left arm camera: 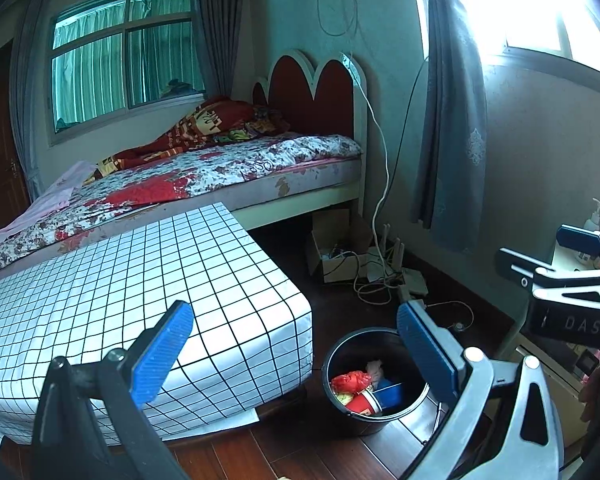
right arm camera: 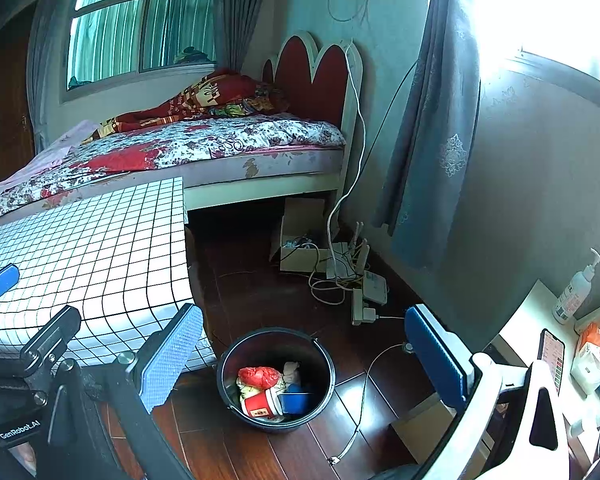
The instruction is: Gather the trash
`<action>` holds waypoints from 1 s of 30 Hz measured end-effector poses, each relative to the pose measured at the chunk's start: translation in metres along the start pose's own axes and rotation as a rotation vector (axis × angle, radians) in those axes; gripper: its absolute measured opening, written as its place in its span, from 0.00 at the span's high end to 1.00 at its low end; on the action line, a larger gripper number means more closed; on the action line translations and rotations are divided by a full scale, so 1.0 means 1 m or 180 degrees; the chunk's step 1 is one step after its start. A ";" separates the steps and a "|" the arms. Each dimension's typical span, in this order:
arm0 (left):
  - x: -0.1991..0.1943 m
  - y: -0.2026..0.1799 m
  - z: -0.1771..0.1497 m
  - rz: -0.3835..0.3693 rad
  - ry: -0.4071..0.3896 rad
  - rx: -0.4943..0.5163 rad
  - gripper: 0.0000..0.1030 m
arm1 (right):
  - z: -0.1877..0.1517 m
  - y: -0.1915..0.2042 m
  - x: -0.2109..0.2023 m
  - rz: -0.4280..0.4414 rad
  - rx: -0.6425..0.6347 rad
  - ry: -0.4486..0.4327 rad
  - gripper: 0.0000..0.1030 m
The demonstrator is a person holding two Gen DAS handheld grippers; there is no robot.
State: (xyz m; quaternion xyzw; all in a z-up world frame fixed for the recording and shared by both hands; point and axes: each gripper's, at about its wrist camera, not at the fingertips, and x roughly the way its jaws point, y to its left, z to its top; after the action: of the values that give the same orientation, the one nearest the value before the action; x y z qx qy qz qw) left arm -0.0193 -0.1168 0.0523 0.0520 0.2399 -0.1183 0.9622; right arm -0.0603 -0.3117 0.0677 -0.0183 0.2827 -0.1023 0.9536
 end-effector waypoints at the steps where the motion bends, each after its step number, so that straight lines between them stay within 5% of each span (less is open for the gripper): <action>1: 0.000 0.000 0.000 0.0001 0.0000 0.0002 0.01 | 0.000 0.000 0.000 -0.0001 0.0000 -0.0001 0.01; 30: 0.002 -0.004 0.000 0.0005 -0.0009 0.0044 0.01 | -0.004 0.004 0.002 0.0005 -0.0023 0.0024 0.01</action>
State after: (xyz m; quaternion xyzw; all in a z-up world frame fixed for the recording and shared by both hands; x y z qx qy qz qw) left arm -0.0190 -0.1208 0.0511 0.0586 0.2377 -0.1193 0.9622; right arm -0.0605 -0.3082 0.0630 -0.0212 0.2867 -0.1005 0.9525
